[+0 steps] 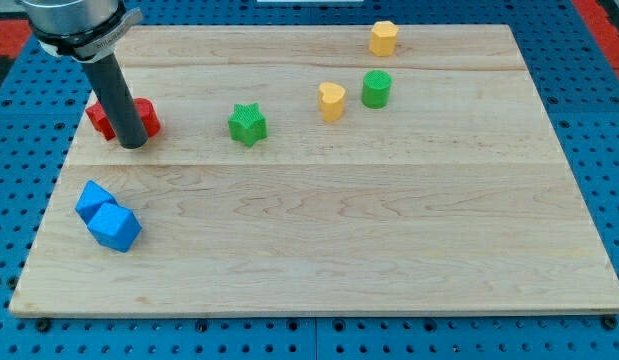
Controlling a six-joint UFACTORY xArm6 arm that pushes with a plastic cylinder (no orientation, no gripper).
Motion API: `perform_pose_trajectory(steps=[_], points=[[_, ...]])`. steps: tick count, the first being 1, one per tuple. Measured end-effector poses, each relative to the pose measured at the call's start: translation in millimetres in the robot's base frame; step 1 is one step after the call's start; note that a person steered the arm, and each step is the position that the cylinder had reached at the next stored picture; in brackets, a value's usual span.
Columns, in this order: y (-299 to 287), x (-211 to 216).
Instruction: Slide the yellow heart to the center
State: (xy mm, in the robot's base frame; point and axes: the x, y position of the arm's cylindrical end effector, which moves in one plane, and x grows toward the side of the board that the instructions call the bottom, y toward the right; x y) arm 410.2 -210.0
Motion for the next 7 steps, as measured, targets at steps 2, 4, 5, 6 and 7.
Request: perform_pose_trajectory(steps=[2,4,5,6,7], points=[[46.7,23.2],[46.7,18.8],[75.6,37.6],[154.7,36.4],[242.8,-9.9]])
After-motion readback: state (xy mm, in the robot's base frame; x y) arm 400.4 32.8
